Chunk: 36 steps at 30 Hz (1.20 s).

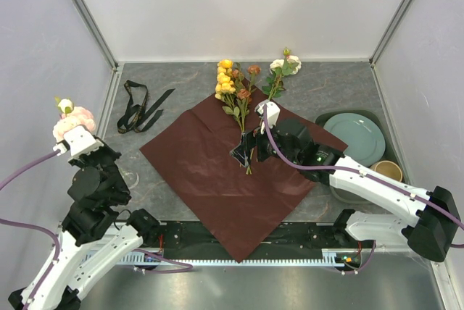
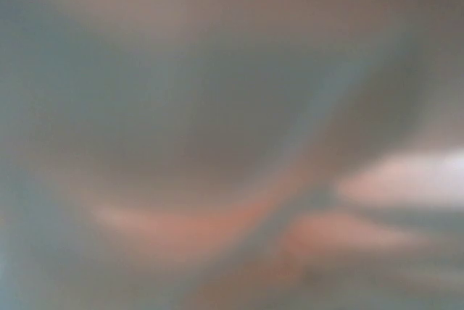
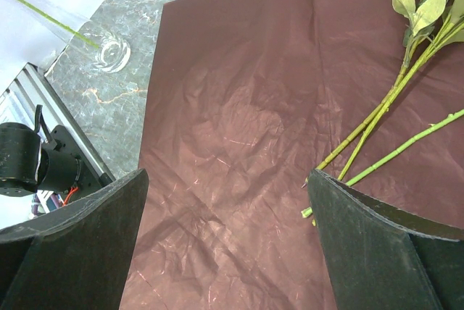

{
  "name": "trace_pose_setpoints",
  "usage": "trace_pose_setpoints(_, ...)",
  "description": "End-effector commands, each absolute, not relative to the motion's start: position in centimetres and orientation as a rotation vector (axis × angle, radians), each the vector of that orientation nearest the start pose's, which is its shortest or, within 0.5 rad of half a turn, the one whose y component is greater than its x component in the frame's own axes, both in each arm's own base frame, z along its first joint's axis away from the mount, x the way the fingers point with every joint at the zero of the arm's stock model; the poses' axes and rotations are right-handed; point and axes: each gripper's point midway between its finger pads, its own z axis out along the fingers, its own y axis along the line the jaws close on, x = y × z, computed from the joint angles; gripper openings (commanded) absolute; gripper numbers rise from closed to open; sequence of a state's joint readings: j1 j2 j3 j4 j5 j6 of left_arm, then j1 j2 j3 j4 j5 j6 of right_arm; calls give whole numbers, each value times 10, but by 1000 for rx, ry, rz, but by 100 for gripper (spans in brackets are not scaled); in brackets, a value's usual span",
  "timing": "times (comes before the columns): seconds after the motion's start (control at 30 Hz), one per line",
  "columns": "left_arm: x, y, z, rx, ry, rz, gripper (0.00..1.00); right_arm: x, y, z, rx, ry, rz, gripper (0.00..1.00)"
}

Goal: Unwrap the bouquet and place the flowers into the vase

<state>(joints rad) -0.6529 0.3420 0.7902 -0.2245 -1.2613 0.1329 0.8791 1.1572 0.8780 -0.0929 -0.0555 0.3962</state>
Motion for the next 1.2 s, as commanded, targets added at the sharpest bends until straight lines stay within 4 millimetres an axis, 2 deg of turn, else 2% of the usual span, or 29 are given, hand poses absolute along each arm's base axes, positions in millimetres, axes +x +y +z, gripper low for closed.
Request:
trace_pose_setpoints(0.0, 174, 81, 345, -628, 1392, 377, 13, 225, 315, 227, -516, 1962, 906, 98)
trace_pose_setpoints(0.23, 169, 85, 343, -641, 1390, 390, 24, 225, 316, 227, -519, 1963, 910, 98)
trace_pose_setpoints(0.33, 168, 86, 344, -639, 1388, 387, 37, 226, 316, 226, -517, 1968, 908, 98)
trace_pose_setpoints(0.53, 165, 84, 360, -615, 1378, 324, 67, 226, 317, 225, -509, 1976, 910, 98)
trace_pose_setpoints(0.63, 163, 83, 372, -610, 1375, 272, 77, 227, 318, 225, -507, 1982, 911, 98)
trace_pose_setpoints(0.73, 163, 80, 375, -591, 1386, 247, 78, 227, 319, 223, -505, 1990, 911, 98)
trace_pose_setpoints(1.0, 172, 69, 365, -520, 1420, 245, 77, 228, 322, 224, -508, 1995, 921, 98)
trace_pose_setpoints(1.17, 177, 69, 364, -496, 1417, 307, 58, 227, 321, 223, -507, 1998, 916, 98)
